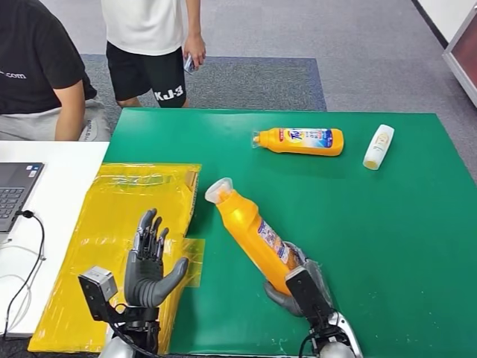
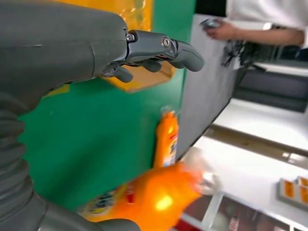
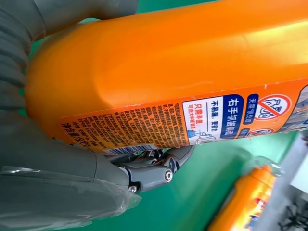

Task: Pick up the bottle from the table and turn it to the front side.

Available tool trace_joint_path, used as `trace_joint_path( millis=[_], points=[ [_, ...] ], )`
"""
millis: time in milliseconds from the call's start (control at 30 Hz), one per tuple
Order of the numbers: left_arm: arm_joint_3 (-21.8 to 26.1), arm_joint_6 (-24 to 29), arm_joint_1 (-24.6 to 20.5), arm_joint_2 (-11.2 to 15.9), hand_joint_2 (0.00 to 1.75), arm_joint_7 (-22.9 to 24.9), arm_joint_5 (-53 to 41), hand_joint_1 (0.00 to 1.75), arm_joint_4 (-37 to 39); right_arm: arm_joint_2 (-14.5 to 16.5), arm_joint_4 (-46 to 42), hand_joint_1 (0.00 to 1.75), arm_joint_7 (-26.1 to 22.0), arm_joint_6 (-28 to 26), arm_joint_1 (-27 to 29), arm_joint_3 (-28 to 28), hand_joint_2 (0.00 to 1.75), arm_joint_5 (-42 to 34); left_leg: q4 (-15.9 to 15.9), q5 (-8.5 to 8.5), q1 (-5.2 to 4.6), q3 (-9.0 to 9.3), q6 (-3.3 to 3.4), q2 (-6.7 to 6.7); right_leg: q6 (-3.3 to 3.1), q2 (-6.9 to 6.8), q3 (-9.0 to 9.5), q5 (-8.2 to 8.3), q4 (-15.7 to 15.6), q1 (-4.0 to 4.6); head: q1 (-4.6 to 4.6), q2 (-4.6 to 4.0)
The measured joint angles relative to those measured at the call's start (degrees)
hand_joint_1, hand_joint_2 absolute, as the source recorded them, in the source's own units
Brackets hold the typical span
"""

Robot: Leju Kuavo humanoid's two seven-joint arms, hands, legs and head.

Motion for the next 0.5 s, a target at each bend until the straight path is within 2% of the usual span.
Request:
trace_joint_path(
  millis=[233, 500],
  points=[
    [-0.94, 0.10, -1.93, 0.67, 1.75, 0.36, 0.99, 0.00, 3.18, 0.33, -2.37, 1.75, -1.20, 1.16, -0.61, 0.51, 1.75, -0.16, 0.00, 0.01, 0.00, -0.01, 0.00, 0.00, 0.00, 0.00, -0.01, 0.00, 0.00, 0.01, 0.01, 0.00],
    [-2.20, 0.44, -3.75, -0.06, 1.75, 1.73, 1.25, 0.00, 4.98, 0.30, -5.16, 1.75, -2.99, 1.56, -0.75, 2.37, 1.75, 2.11, 0.00, 0.01, -0.01, -0.07, 0.01, 0.00, 0.00, -0.01, -0.06, 0.00, 0.00, -0.01, -0.01, 0.00]
  ],
)
